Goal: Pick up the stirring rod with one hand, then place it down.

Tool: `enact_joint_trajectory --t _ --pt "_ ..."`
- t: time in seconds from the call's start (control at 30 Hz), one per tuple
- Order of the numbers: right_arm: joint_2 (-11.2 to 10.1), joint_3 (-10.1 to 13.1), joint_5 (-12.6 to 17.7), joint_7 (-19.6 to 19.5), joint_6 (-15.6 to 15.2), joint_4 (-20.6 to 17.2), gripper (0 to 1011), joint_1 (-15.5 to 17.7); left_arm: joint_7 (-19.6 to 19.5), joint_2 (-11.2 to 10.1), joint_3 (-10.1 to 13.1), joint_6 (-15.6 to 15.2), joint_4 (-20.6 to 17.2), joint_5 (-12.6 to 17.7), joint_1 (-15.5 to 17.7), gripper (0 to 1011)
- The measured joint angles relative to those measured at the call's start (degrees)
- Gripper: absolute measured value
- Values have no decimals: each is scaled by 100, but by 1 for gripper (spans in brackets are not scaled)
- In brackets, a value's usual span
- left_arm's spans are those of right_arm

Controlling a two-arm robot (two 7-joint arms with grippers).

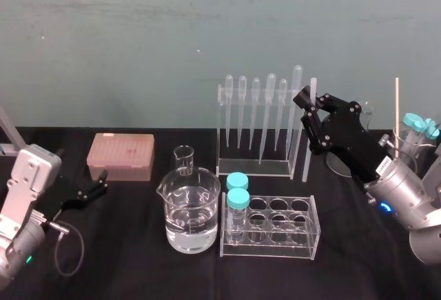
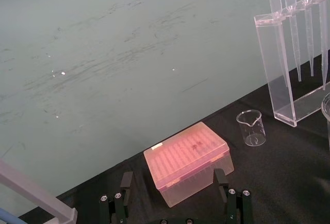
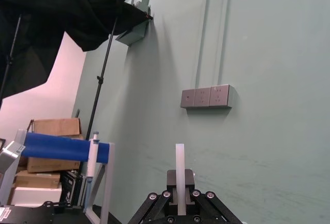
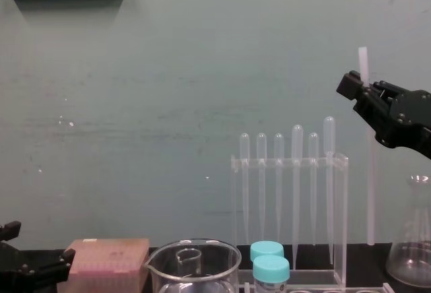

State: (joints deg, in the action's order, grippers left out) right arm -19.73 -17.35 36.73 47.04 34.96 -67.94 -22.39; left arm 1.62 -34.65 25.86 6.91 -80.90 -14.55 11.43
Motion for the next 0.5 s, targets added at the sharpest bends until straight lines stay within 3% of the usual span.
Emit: enact_joint_trajectory --t 0.5 --pt "0 0 0 0 0 0 69 0 0 0 0 0 0 0 0 1000"
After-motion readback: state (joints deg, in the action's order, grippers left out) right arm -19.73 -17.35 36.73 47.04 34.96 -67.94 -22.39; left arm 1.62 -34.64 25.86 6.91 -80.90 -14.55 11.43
